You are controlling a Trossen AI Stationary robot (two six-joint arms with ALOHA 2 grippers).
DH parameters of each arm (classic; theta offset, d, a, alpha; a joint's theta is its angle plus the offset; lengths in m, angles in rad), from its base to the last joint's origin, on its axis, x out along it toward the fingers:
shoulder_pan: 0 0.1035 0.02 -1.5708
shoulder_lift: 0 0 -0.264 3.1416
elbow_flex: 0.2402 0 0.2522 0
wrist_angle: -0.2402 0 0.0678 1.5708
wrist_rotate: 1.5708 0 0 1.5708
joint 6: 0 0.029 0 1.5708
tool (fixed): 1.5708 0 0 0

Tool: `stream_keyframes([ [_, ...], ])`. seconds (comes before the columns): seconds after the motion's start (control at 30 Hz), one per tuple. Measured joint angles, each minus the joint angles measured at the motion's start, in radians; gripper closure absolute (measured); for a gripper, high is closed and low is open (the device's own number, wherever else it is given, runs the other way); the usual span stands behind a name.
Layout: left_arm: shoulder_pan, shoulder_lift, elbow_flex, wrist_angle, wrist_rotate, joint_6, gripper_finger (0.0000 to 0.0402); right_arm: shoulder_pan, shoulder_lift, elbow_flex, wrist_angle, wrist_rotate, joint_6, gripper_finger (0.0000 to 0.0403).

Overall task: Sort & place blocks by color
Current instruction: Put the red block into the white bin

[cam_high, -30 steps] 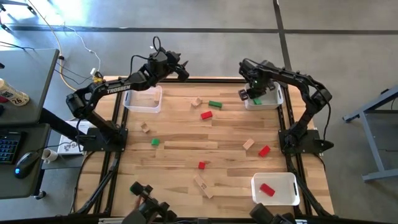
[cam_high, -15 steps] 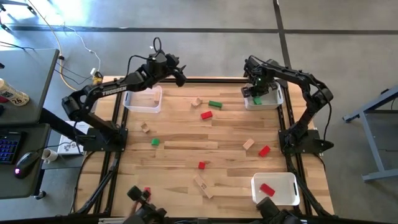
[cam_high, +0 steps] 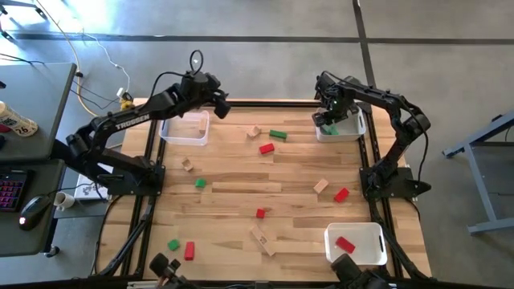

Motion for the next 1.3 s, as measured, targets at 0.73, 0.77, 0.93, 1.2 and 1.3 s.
stream_keyframes([
  [0.73,-0.14,-0.053,0.0,-0.327,0.0,-0.317,0.0179,0.141,-0.163,0.061,0.082,-0.066,-0.081,0.0277],
  [0.77,-0.149,-0.053,0.0,-0.345,0.001,-0.335,0.0179,0.15,-0.164,0.061,0.085,-0.075,-0.083,0.0277],
  [0.93,-0.187,-0.053,0.0,-0.417,0.005,-0.404,0.0179,0.196,-0.164,0.061,0.123,-0.118,-0.16,0.0277],
  [1.2,-0.229,-0.052,0.0,-0.473,0.005,-0.453,0.0179,0.273,-0.164,0.06,0.278,-0.145,-0.241,0.025],
  [1.3,-0.239,-0.052,0.0,-0.473,0.005,-0.456,0.0179,0.3,-0.164,0.06,0.348,-0.164,-0.276,0.0217],
])
